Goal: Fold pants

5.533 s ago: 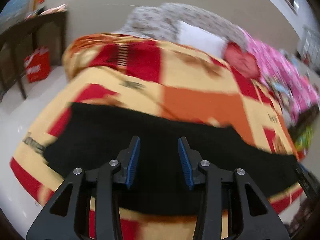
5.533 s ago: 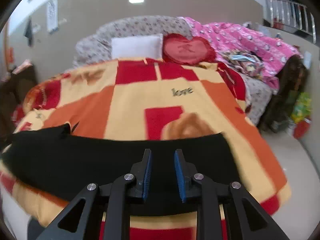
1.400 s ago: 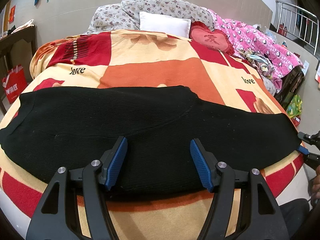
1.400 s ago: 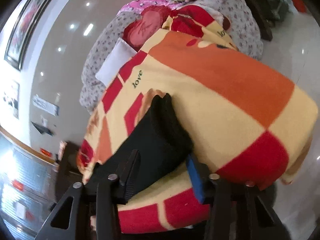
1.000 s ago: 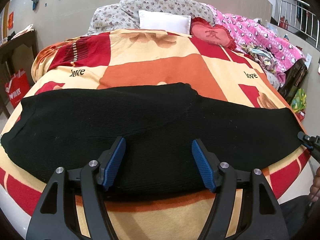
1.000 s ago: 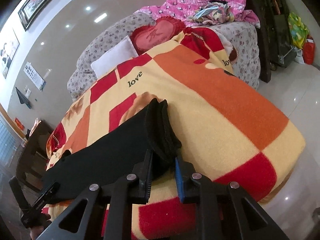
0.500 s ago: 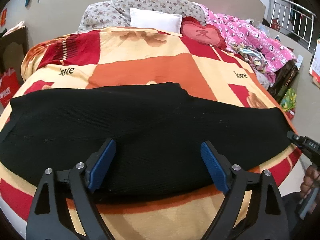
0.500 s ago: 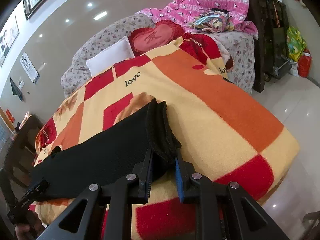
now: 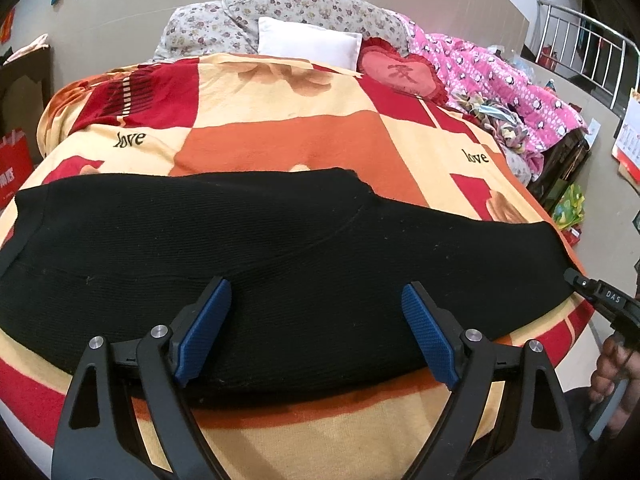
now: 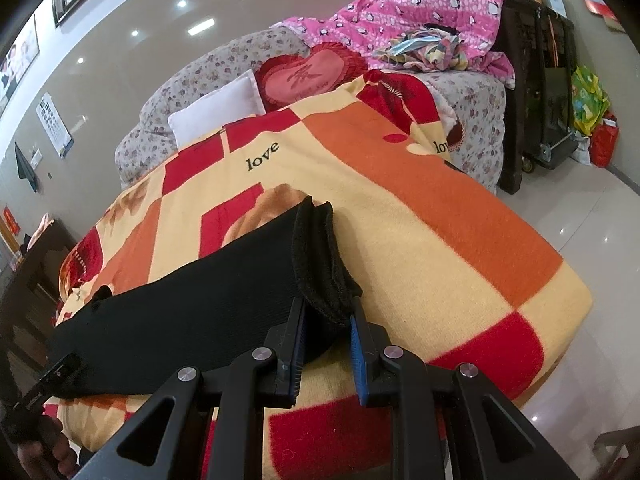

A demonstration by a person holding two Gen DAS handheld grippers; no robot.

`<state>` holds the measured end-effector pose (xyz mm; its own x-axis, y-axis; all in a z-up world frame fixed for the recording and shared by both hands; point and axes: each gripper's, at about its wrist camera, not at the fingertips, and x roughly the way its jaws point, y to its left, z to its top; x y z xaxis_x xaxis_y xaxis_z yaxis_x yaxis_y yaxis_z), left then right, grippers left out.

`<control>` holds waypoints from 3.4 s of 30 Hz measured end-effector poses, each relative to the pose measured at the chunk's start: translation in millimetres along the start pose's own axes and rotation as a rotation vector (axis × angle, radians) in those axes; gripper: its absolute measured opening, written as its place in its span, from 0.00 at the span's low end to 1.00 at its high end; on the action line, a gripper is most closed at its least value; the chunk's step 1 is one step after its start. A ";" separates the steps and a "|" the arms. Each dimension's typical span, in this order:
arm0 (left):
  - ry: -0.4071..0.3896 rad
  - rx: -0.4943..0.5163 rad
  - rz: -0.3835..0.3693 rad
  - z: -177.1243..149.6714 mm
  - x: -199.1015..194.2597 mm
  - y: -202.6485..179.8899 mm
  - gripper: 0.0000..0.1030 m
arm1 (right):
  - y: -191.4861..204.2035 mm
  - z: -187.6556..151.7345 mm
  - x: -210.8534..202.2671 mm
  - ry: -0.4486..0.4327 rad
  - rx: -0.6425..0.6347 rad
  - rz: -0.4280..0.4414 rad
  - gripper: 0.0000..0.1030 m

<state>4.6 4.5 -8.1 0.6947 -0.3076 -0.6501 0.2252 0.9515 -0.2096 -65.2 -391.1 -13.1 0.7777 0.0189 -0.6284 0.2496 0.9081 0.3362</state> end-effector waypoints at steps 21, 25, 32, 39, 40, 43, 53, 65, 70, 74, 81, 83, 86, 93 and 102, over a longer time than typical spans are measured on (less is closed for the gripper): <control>0.192 0.119 -0.417 66.4 14.1 -150.4 0.89 | 64.8 -20.8 -42.0 -0.196 -0.216 0.350 0.08; 0.214 0.154 -0.414 68.4 26.2 -169.8 0.89 | 93.6 -32.6 -40.6 -0.179 -0.332 0.394 0.08; 0.191 0.086 -0.298 73.1 40.9 -148.6 0.84 | 115.3 -45.0 -40.6 -0.167 -0.442 0.428 0.08; 0.152 0.017 -0.338 71.6 28.9 -103.7 0.15 | 140.8 -61.4 -45.9 -0.206 -0.500 0.414 0.08; 0.141 0.015 -0.337 72.1 25.5 -98.5 0.15 | 148.7 -65.3 -45.8 -0.213 -0.513 0.410 0.08; 0.101 0.023 -0.335 77.2 13.9 -74.0 0.14 | 177.1 -78.8 -43.7 -0.228 -0.540 0.401 0.08; 0.082 -0.058 -0.290 93.7 7.1 12.1 0.13 | 255.5 -89.4 -24.7 -0.171 -0.522 0.532 0.08; 0.126 -0.075 -0.170 71.9 44.7 38.9 0.24 | 279.8 -106.5 23.7 0.021 -0.604 0.526 0.13; 0.024 -0.024 -0.036 84.1 17.2 42.4 0.25 | 264.6 -104.9 -0.5 -0.025 -0.626 0.541 0.15; -0.084 -0.005 -0.062 75.9 -19.8 29.6 0.26 | 224.1 -89.1 -24.6 -0.168 -0.560 0.354 0.15; 0.016 0.173 -0.074 18.4 -1.6 -19.3 0.19 | 167.5 -66.4 -23.0 -0.172 -0.455 0.219 0.04; 0.007 0.129 -0.097 11.3 4.6 -7.2 0.17 | 169.2 -64.3 -20.1 -0.156 -0.463 0.273 0.03; 0.004 0.128 -0.101 10.8 4.1 -6.4 0.17 | 170.4 -62.2 7.6 -0.053 -0.457 0.285 0.03; -0.016 0.086 -0.063 55.1 2.9 -12.3 0.17 | 167.5 -56.2 16.4 0.035 -0.369 0.306 0.02; 0.029 0.028 -0.009 49.2 32.1 1.6 0.17 | 198.4 0.4 58.6 0.051 -0.422 0.198 0.02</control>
<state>60.8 -3.9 6.6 0.6722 -0.3161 -0.6695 0.2510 0.9480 -0.1956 30.2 -210.0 17.1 0.7548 0.2198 -0.6180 -0.1651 0.9755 0.1453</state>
